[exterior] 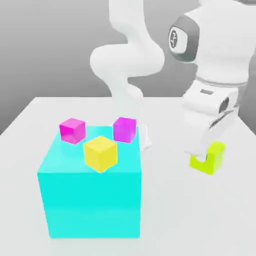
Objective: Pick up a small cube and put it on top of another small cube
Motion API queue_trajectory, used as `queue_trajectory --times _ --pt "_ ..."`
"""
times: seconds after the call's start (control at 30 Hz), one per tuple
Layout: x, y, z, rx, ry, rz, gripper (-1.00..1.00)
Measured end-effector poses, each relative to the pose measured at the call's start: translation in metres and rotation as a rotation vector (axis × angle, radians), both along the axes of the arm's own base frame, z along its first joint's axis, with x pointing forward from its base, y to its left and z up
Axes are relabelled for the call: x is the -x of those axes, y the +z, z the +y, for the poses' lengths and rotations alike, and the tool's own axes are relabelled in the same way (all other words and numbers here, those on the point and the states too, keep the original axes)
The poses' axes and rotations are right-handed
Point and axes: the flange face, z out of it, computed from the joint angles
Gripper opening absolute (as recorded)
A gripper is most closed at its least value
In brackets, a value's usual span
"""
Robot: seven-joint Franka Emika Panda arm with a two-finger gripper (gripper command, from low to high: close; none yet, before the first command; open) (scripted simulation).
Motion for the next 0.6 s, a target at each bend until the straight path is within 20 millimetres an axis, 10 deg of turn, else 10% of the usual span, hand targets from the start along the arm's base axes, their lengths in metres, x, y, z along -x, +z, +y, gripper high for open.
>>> queue_trajectory --times 0.47,0.6 --pt "0.101 0.072 -0.128 -0.018 -0.657 -0.001 -1.0" --pt "0.118 0.049 -0.141 -0.022 -0.754 0.0 -1.0"
